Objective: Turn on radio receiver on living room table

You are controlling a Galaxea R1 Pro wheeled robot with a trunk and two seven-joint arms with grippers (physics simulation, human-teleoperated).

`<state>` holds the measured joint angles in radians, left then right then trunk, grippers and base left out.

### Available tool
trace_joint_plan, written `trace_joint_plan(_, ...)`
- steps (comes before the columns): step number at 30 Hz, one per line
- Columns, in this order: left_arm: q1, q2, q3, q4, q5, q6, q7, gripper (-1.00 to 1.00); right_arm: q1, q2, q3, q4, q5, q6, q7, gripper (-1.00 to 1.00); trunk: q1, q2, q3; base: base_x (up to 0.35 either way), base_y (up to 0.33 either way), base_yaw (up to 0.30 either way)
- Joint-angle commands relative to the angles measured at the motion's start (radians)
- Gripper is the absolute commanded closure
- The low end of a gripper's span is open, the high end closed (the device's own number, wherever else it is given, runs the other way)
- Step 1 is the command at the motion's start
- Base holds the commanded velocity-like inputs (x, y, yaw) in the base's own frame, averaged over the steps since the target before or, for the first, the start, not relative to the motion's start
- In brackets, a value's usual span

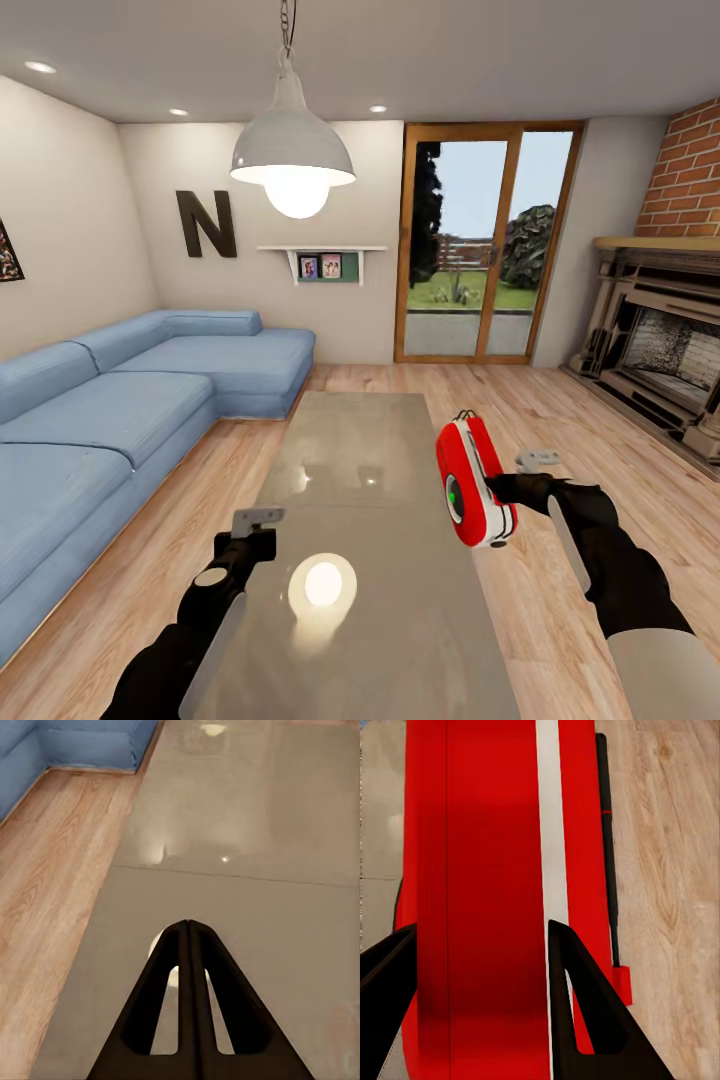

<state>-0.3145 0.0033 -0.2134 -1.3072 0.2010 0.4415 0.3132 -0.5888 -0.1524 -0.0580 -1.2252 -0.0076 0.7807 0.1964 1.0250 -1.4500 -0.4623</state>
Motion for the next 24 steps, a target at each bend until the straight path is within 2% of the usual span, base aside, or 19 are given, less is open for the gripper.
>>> trace_joint_plan(1,0.0,0.0,-0.001,-0.001,0.0,-0.001,0.001,1.0,0.0,0.0,0.0,0.0,-0.003,-0.001,0.001,1.0,0.0,0.0,0.0,0.0,0.0,0.0)
trace_joint_plan(8,0.0,0.0,-0.001,0.001,0.0,0.002,0.005,1.0,0.0,0.001,0.0,-0.002,-0.003,-0.001,0.001,1.0,0.0,0.0,0.0,0.0,0.0,0.0)
trace_joint_plan(14,0.0,0.0,-0.002,-0.003,0.001,0.005,0.093,1.0,0.0,0.001,0.0,-0.002,-0.003,-0.001,0.001,1.0,0.0,0.0,0.0,0.0,0.0,0.0)
trace_joint_plan(15,0.001,-0.005,-0.008,-0.009,0.004,0.011,0.093,1.0,0.006,0.006,0.006,0.004,0.0,-0.007,-0.004,1.0,0.0,0.0,0.0,0.0,0.0,0.0)
trace_joint_plan(18,0.001,0.008,-0.019,0.004,0.003,-0.002,0.088,1.0,0.008,0.023,0.011,0.01,0.001,-0.024,-0.004,1.0,0.0,0.0,0.0,0.0,0.0,0.0)
trace_joint_plan(24,0.002,0.012,-0.025,0.011,0.002,-0.02,0.086,1.0,0.016,0.05,0.011,-0.021,0.002,0.008,0.007,1.0,0.0,0.0,0.0,0.0,0.0,0.0)
